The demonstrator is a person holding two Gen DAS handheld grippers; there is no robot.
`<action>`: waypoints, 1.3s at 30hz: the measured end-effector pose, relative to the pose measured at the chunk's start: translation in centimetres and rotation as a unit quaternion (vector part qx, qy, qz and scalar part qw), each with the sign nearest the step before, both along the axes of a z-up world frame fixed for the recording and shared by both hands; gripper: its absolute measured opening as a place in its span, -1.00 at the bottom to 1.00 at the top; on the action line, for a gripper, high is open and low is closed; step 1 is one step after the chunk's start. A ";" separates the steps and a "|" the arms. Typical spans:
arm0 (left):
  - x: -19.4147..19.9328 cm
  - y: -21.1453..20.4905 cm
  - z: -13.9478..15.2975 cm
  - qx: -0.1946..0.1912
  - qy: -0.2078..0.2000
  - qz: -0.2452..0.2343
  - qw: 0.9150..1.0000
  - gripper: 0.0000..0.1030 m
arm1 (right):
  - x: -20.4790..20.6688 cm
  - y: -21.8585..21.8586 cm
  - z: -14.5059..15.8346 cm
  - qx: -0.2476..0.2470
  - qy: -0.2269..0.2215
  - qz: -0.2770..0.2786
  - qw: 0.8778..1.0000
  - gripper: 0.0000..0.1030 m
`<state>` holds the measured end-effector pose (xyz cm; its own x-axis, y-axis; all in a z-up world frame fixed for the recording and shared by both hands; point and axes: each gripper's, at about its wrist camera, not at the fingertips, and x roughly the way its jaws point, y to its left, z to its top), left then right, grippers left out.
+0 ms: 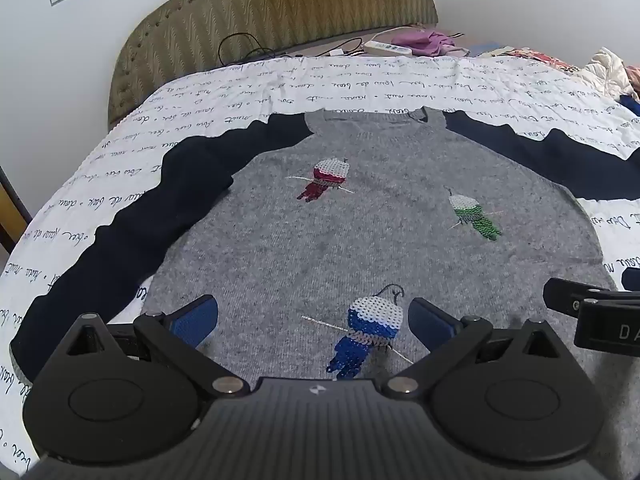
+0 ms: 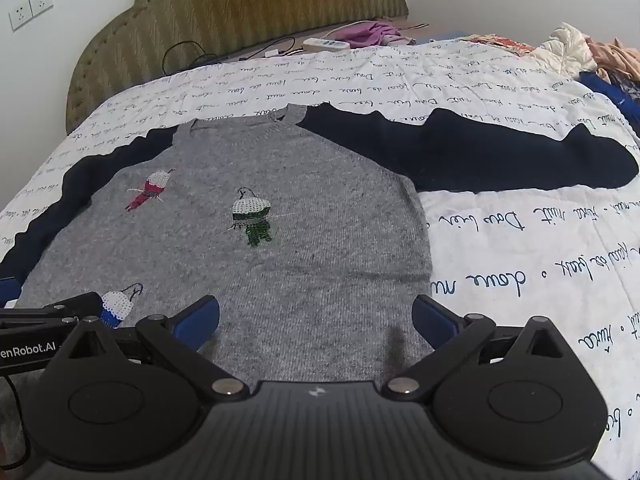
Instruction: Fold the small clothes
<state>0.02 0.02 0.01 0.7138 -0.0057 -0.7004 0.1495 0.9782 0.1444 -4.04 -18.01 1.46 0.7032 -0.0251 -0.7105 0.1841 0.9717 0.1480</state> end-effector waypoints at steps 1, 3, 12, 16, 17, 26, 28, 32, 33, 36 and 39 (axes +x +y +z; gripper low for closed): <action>0.0 0.0 0.0 0.000 0.002 0.000 1.000 1.00 | 0.0 0.0 0.0 0.000 -0.001 0.000 1.000 1.00; 0.0 0.0 0.0 0.000 0.001 -0.002 1.000 1.00 | 0.0 0.0 0.0 0.000 -0.001 0.000 1.000 1.00; 0.0 0.6 -0.2 -0.005 -0.002 -0.006 1.000 1.00 | 0.1 0.1 0.1 0.002 0.000 0.000 1.000 1.00; -0.5 0.5 0.0 -0.006 -0.005 -0.008 1.000 1.00 | 0.0 0.1 0.0 0.002 0.000 0.001 1.000 1.00; -0.4 0.1 0.3 -0.006 -0.004 -0.005 1.000 1.00 | -0.1 0.0 -0.1 0.002 0.000 0.001 1.000 1.00; -0.4 0.2 0.6 -0.012 -0.002 -0.004 1.000 1.00 | -0.1 0.0 0.0 0.001 0.001 -0.001 1.000 1.00; -0.4 0.1 0.6 -0.012 -0.003 -0.004 1.000 1.00 | -0.1 0.0 0.0 0.001 0.001 -0.001 1.000 1.00; -0.4 0.0 0.7 -0.009 -0.003 -0.003 1.000 1.00 | -0.1 -0.1 0.0 0.002 0.001 -0.003 1.000 1.00; -0.5 -0.1 0.7 -0.007 -0.003 -0.003 1.000 1.00 | -0.1 -0.1 0.0 0.003 0.001 -0.003 1.000 1.00; -0.5 -0.1 0.6 -0.001 -0.005 0.001 1.000 1.00 | -0.1 -0.1 0.0 0.003 0.001 -0.003 1.000 1.00; -0.5 -0.1 0.6 0.003 -0.003 0.003 1.000 1.00 | -0.2 -0.1 0.0 0.005 0.000 -0.002 1.000 1.00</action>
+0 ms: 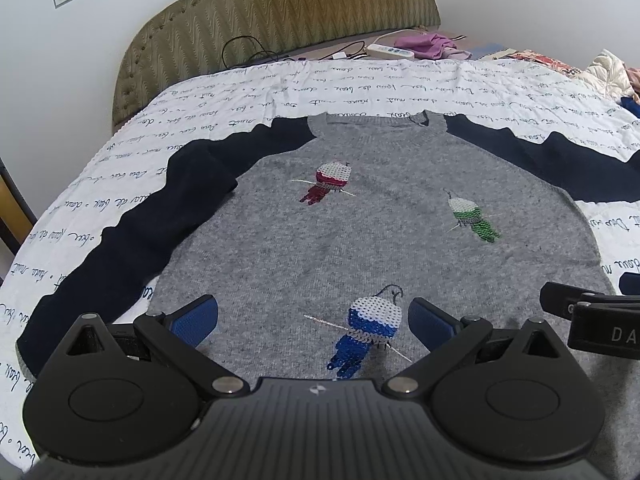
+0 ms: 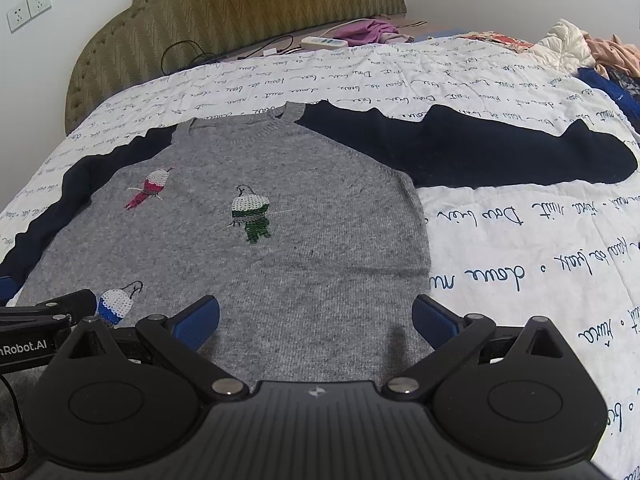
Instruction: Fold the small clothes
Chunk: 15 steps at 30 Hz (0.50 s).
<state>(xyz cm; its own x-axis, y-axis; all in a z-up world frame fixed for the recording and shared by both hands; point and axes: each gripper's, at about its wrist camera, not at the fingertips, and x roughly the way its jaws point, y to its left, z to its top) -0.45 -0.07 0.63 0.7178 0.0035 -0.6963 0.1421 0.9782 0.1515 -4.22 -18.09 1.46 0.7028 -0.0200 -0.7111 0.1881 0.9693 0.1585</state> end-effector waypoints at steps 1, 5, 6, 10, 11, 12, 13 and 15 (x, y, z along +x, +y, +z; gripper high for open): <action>0.0 0.0 0.0 0.001 0.000 0.000 1.000 1.00 | 0.0 0.0 0.0 0.000 -0.001 0.000 1.000 1.00; 0.0 0.0 -0.1 0.005 0.000 0.002 1.000 1.00 | 0.0 0.0 0.0 0.002 -0.001 0.002 1.000 1.00; 0.0 0.0 -0.1 0.006 0.001 0.002 1.000 1.00 | 0.0 0.0 -0.1 0.002 0.000 0.002 1.000 1.00; 0.1 -0.1 -0.2 0.008 0.002 0.002 1.000 1.00 | 0.1 -0.1 -0.2 0.003 0.001 0.002 1.000 1.00; 0.1 -0.1 -0.2 0.008 0.002 0.002 1.000 1.00 | 0.1 -0.1 -0.2 0.003 0.001 0.002 1.000 1.00; 0.1 -0.1 -0.2 0.009 0.002 0.003 1.000 1.00 | 0.1 -0.1 -0.2 0.002 0.001 0.002 1.000 1.00; 0.1 -0.1 -0.2 0.009 0.002 0.003 1.000 1.00 | 0.1 -0.1 -0.2 0.002 0.001 0.002 1.000 1.00; 0.1 -0.1 -0.3 0.009 0.002 0.003 1.000 1.00 | 0.1 -0.1 -0.2 0.003 0.001 0.002 1.000 1.00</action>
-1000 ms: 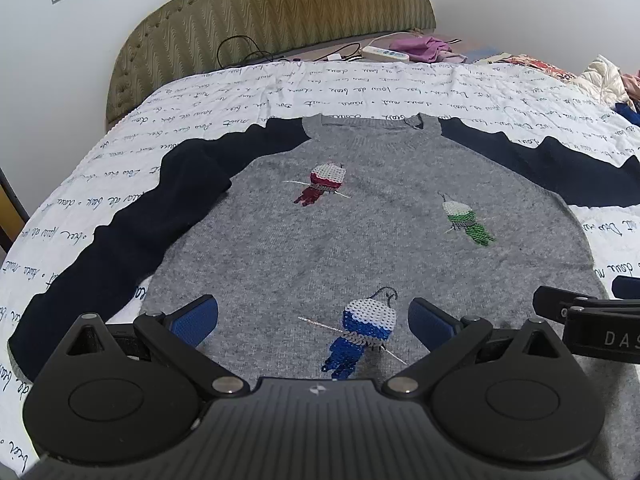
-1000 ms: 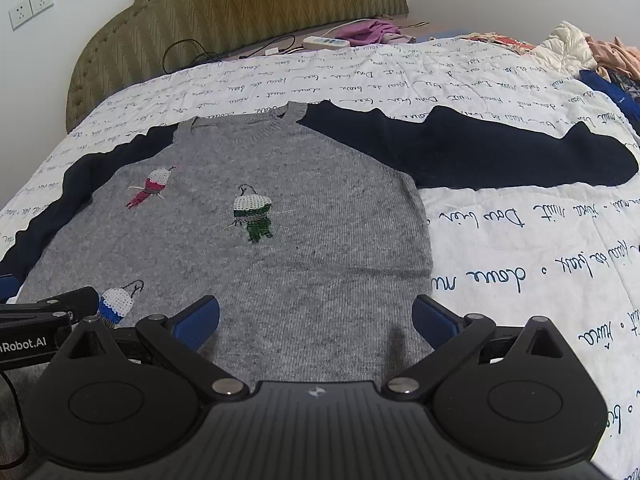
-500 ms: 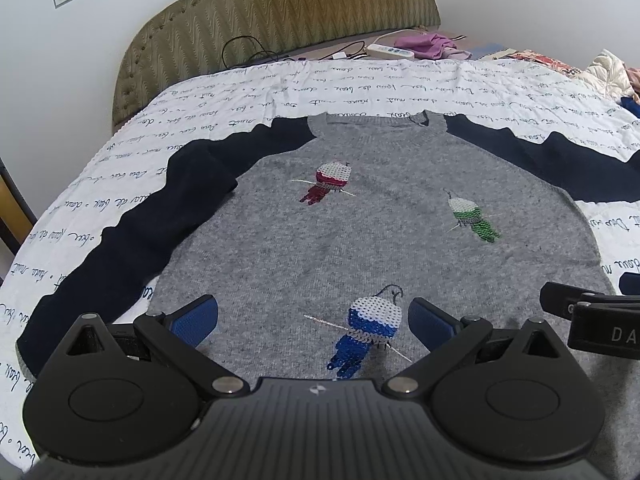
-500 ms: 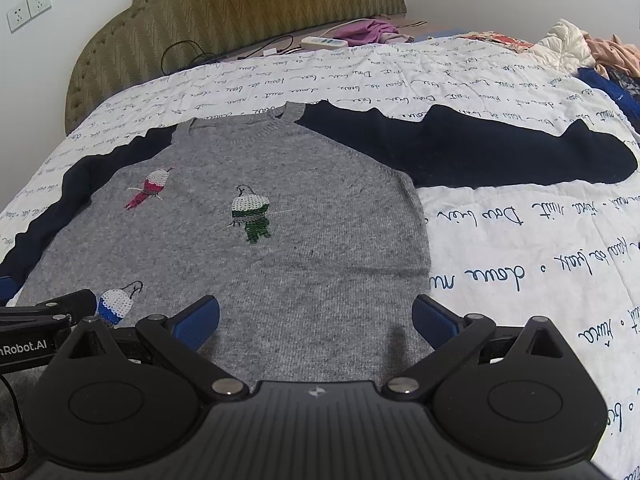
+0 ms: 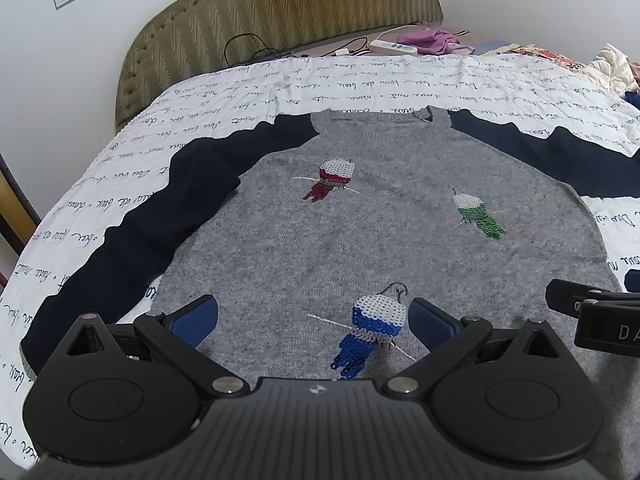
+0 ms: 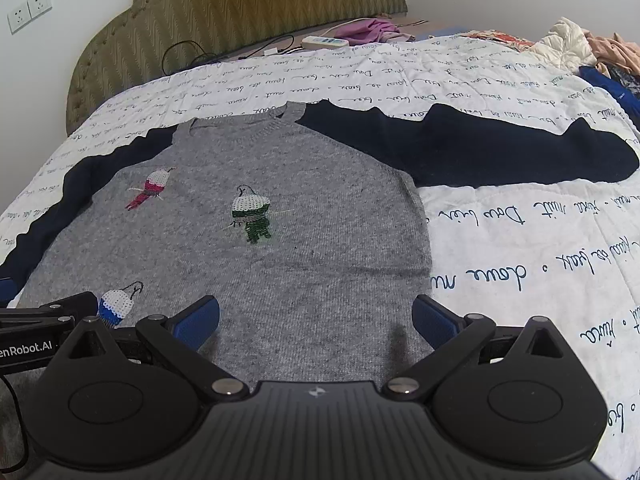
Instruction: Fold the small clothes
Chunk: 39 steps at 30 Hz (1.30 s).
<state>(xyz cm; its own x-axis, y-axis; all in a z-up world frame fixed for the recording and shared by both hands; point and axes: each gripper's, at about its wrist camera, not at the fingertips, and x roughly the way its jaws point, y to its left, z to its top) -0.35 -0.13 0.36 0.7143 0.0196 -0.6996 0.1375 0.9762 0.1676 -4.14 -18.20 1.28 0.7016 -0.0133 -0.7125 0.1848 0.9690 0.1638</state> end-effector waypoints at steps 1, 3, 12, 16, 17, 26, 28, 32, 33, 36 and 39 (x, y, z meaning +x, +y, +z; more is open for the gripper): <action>0.0 0.0 0.0 0.000 0.000 0.000 1.000 1.00 | 0.0 0.0 0.0 0.000 0.000 0.000 1.000 1.00; 0.0 0.0 -0.1 0.001 0.000 -0.001 1.000 1.00 | 0.0 -0.1 0.0 0.001 0.000 0.000 1.000 1.00; 0.0 0.0 -0.1 0.002 0.001 -0.001 1.000 1.00 | 0.0 -0.2 0.1 0.004 -0.001 -0.001 1.000 1.00; 0.0 -0.1 -0.1 0.002 0.002 0.000 1.000 1.00 | -0.1 -0.4 0.1 0.008 -0.003 -0.002 1.000 1.00; 0.0 -0.1 -0.1 0.002 0.002 0.000 1.000 1.00 | -0.1 -0.5 0.1 0.008 -0.004 -0.003 1.000 1.00; 0.1 -0.1 -0.2 0.003 0.002 0.000 1.000 1.00 | 0.0 -0.7 0.0 0.009 -0.004 -0.004 1.000 1.00; 0.1 -0.2 -0.3 0.005 0.003 0.000 1.000 1.00 | 0.0 -0.7 0.0 0.009 -0.005 -0.004 1.000 1.00; 0.2 -0.4 -0.2 0.008 0.004 0.000 1.000 1.00 | 0.1 -0.9 0.1 0.008 -0.010 -0.002 1.000 1.00; 0.2 -0.5 -0.3 0.008 0.004 0.000 1.000 1.00 | 0.1 -0.9 0.1 0.005 -0.012 -0.002 1.000 1.00; 0.3 -0.7 -0.2 0.011 0.004 0.000 1.000 1.00 | 0.3 -1.0 0.1 0.005 -0.015 0.001 1.000 1.00; 0.5 -0.8 -0.2 0.014 0.004 0.000 1.000 1.00 | 0.5 -1.1 0.2 0.010 -0.015 0.003 1.000 1.00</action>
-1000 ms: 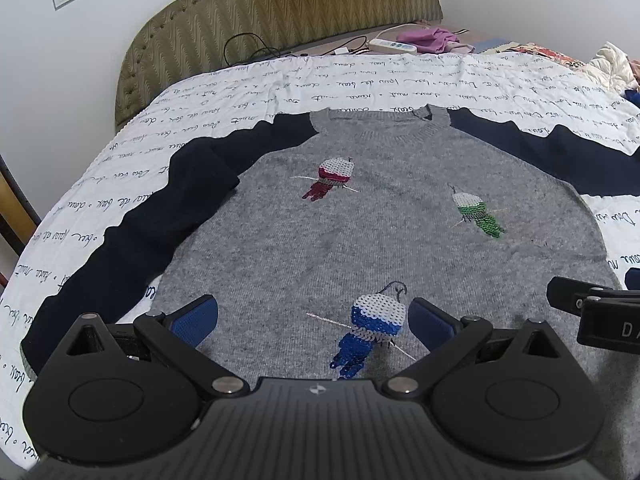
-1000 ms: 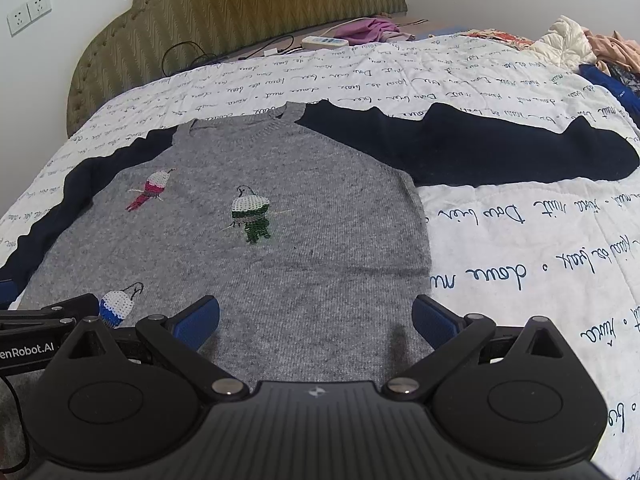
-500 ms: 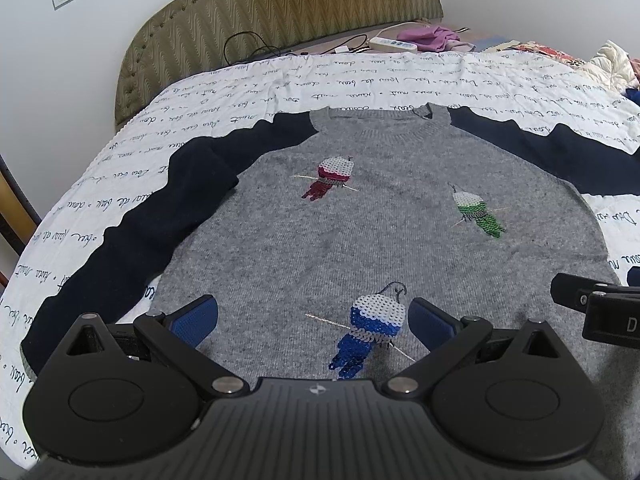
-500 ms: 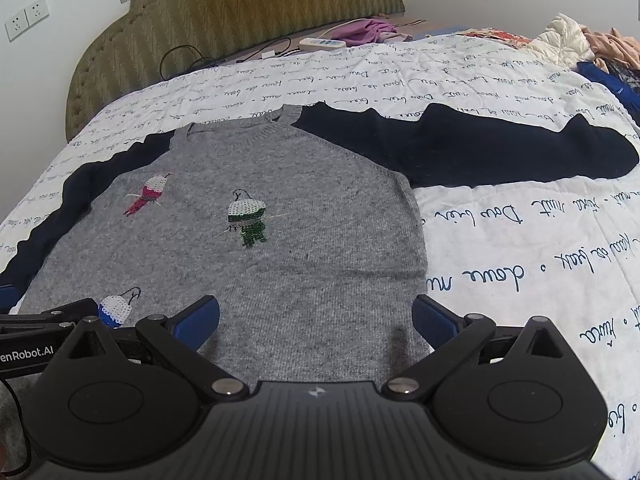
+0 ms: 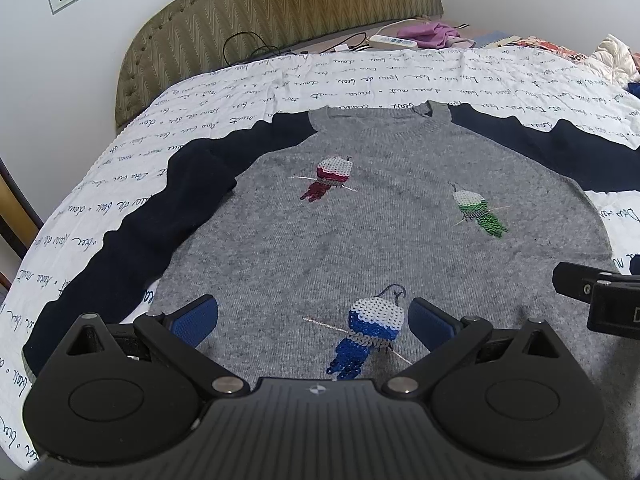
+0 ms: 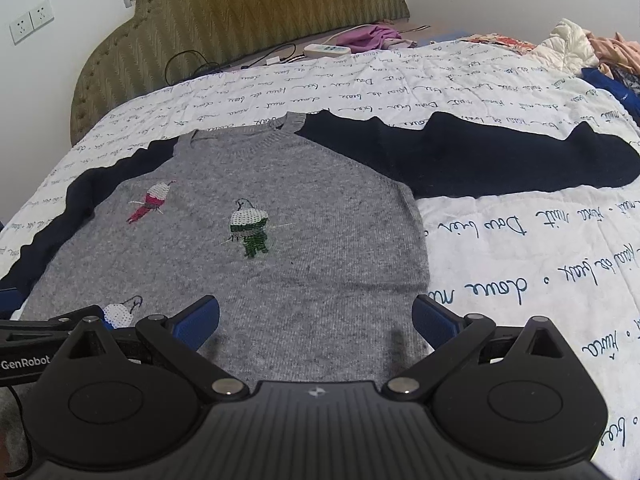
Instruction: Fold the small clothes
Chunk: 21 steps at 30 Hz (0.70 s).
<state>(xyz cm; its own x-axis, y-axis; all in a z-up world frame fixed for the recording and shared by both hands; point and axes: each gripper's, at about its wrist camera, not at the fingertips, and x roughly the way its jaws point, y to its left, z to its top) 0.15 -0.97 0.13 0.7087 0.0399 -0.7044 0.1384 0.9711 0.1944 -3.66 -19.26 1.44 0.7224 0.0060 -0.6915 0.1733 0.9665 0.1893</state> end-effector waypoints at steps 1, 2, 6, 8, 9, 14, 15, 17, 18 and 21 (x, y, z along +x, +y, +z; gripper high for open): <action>0.1 0.0 0.0 0.000 0.001 0.001 1.000 1.00 | 0.1 0.0 0.0 0.000 -0.001 0.000 1.000 1.00; 0.2 -0.1 0.0 -0.001 0.002 0.001 1.000 1.00 | 0.1 -0.1 0.0 0.000 -0.002 0.001 1.000 1.00; 0.6 -0.4 0.1 -0.001 0.003 0.001 1.000 1.00 | 0.4 -0.5 0.0 0.003 -0.004 0.000 1.000 1.00; 0.8 -0.7 0.1 0.000 0.003 0.000 1.000 1.00 | 0.6 -1.0 -0.1 0.009 -0.003 -0.002 1.000 1.00; 0.9 -0.9 0.1 0.001 0.003 -0.002 1.000 1.00 | 0.8 -1.3 -0.1 0.012 -0.003 -0.004 1.000 1.00; 1.4 -2.0 0.4 0.001 0.000 -0.013 1.000 1.00 | 1.4 -2.5 -0.3 0.018 -0.005 -0.007 1.000 1.00; 1.5 -2.2 0.5 0.000 0.000 -0.016 1.000 1.00 | 1.5 -2.7 -0.3 0.018 -0.005 -0.005 1.000 1.00; 1.7 -2.7 0.6 -0.003 -0.002 -0.022 1.000 0.99 | 1.7 -3.4 -0.3 0.018 -0.014 0.005 1.000 1.00; 1.8 -2.9 0.7 -0.005 -0.003 -0.028 1.000 0.99 | 1.7 -3.9 -0.2 0.017 -0.022 0.010 1.000 1.00; 2.0 -3.8 0.7 -0.004 -0.005 -0.043 0.999 0.99 | 1.6 -6.4 0.2 0.019 -0.063 0.020 0.998 1.00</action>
